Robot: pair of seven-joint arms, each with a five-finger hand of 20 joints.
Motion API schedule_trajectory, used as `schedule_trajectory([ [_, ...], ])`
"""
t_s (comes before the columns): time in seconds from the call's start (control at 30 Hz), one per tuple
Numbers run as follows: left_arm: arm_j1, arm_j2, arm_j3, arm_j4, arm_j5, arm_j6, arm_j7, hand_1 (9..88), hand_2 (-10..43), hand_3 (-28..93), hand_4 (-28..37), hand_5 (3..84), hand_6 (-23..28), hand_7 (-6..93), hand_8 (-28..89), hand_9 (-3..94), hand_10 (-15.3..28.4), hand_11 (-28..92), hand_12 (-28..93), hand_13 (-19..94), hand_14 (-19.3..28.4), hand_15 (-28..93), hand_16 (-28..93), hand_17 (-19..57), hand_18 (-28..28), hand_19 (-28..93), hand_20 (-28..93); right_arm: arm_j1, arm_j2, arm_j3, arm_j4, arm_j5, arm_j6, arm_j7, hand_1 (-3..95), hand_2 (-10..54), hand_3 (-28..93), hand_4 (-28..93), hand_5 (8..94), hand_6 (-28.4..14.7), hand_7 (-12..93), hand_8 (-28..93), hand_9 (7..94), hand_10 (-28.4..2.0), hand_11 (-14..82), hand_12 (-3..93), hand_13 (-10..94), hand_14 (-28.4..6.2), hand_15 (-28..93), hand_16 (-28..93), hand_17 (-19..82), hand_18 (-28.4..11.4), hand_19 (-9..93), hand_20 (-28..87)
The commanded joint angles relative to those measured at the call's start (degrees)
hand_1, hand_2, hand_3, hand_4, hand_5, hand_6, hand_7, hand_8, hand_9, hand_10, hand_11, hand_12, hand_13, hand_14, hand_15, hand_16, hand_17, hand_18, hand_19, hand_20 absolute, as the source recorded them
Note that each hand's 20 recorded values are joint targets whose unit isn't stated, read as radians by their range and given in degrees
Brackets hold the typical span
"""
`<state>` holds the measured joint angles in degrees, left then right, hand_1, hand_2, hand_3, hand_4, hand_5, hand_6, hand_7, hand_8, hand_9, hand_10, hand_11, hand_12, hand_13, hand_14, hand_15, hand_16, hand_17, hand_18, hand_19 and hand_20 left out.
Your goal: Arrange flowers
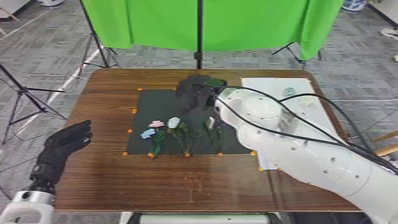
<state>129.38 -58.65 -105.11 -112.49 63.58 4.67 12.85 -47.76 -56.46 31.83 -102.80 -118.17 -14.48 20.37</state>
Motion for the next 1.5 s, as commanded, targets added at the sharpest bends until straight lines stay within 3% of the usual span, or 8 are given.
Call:
schedule_trajectory([
  [0.03, 1.4, -0.78, -0.50, -0.46, 0.37, -0.09, -0.72, 38.3, -8.4, 66, -10.2, 42.4, 3.0, 14.7, -7, 36.8, 11.6, 17, 12, 32, 15.8, 18, 2, 8.5, 14.6, 15, 23, 1.7, 8.6, 7.0, 3.0, -2.1, 5.1, 11.6, 26.0, -9.5, 63, -14, 49.7, -0.8, 9, -7, 56.1, -18.1, 7.8, 18.2, 79, -7.9, 58, 33, 51, -18.8, 93, 50],
  [0.2, 1.2, -0.53, -0.72, -0.36, 0.29, -0.19, -0.89, 38.2, -8.4, 66, -10.1, 42.4, 3.0, 14.7, -7, 36.8, 11.6, 18, 12, 32, 15.9, 18, 2, 8.5, 14.6, 15, 23, -0.4, 10.6, 8.7, 8.2, -1.3, 3.7, 14.5, 20.9, -9.5, 59, -12, 49.1, -2.1, 7, -6, 61.4, -19.9, 10.1, 20.2, 80, -9.2, 59, 33, 51, -19.6, 93, 49],
  [0.4, 1.1, -0.59, -0.59, -0.27, 0.36, -0.65, -0.98, 38.2, -8.4, 66, -10.2, 42.4, 2.9, 14.8, -7, 37.1, 11.7, 18, 12, 32, 16.0, 18, 2, 8.5, 14.6, 15, 23, -1.8, 10.5, 7.0, 13.5, -3.0, 4.6, 15.4, 24.7, -9.5, 61, -12, 53.8, -1.9, 8, -6, 67.2, -18.3, 13.7, 21.6, 82, -8.0, 61, 33, 54, -19.2, 93, 51],
  [0.73, 0.9, -0.50, -0.71, -0.28, 0.53, -1.10, -1.09, 38.1, -8.4, 66, -10.1, 42.6, 3.0, 14.8, -7, 37.3, 11.7, 18, 12, 32, 15.9, 18, 2, 8.5, 14.6, 15, 23, -3.9, 12.7, 3.8, 15.7, -7.2, 7.2, 16.4, 31.6, -9.5, 64, -13, 62.3, 0.2, 14, -8, 72.3, -15.9, 19.9, 23.5, 84, -6.4, 63, 34, 57, -18.2, 93, 55],
  [1.13, 0.7, -0.93, -0.57, -0.10, 0.62, -1.44, -0.96, 38.1, -8.3, 66, -10.1, 42.5, 2.9, 14.7, -7, 37.3, 11.6, 18, 12, 32, 16.0, 18, 2, 8.4, 14.6, 15, 23, -5.4, 11.9, 1.6, 18.8, -12.4, 5.5, 18.4, 32.8, -9.5, 65, -15, 63.1, 0.9, 14, -9, 73.7, -15.3, 19.7, 22.8, 85, -5.2, 63, 34, 58, -17.4, 93, 56],
  [1.27, 0.7, -0.99, -0.56, -0.13, 0.61, -1.47, -1.13, 38.1, -8.4, 66, -10.1, 42.5, 2.9, 14.7, -7, 37.3, 11.7, 18, 12, 32, 16.0, 18, 2, 8.4, 14.6, 15, 23, -6.7, 11.9, 1.6, 19.7, -10.8, 10.0, 17.8, 34.2, -9.5, 65, -15, 63.4, 1.1, 14, -9, 74.3, -14.6, 19.2, 22.1, 87, -3.2, 62, 34, 60, -16.5, 93, 56],
  [1.4, 0.9, -1.10, -0.78, -0.18, 0.53, -1.34, -1.05, 38.1, -8.4, 66, -10.1, 42.6, 3.0, 14.7, -7, 37.3, 11.6, 18, 12, 32, 16.0, 18, 2, 8.5, 14.6, 15, 23, -7.4, 11.9, 1.0, 20.6, -9.5, 16.6, 16.9, 42.8, -9.5, 65, -18, 66.5, 1.5, 16, -9, 78.7, -13.6, 20.1, 21.2, 90, -1.6, 60, 34, 62, -14.8, 93, 56],
  [1.5, 1.0, -1.11, -0.77, -0.28, 0.51, -1.15, -1.04, 38.2, -8.3, 66, -10.1, 42.6, 3.0, 14.6, -7, 37.3, 11.6, 18, 12, 32, 16.0, 18, 2, 8.4, 14.6, 15, 23, -7.5, 11.8, 0.0, 21.4, -9.3, 23.3, 16.3, 51.1, -9.5, 61, -19, 70.1, 1.1, 17, 0, 84.0, -11.9, 15.9, 26.5, 92, -0.7, 59, 34, 64, -14.1, 93, 55],
])
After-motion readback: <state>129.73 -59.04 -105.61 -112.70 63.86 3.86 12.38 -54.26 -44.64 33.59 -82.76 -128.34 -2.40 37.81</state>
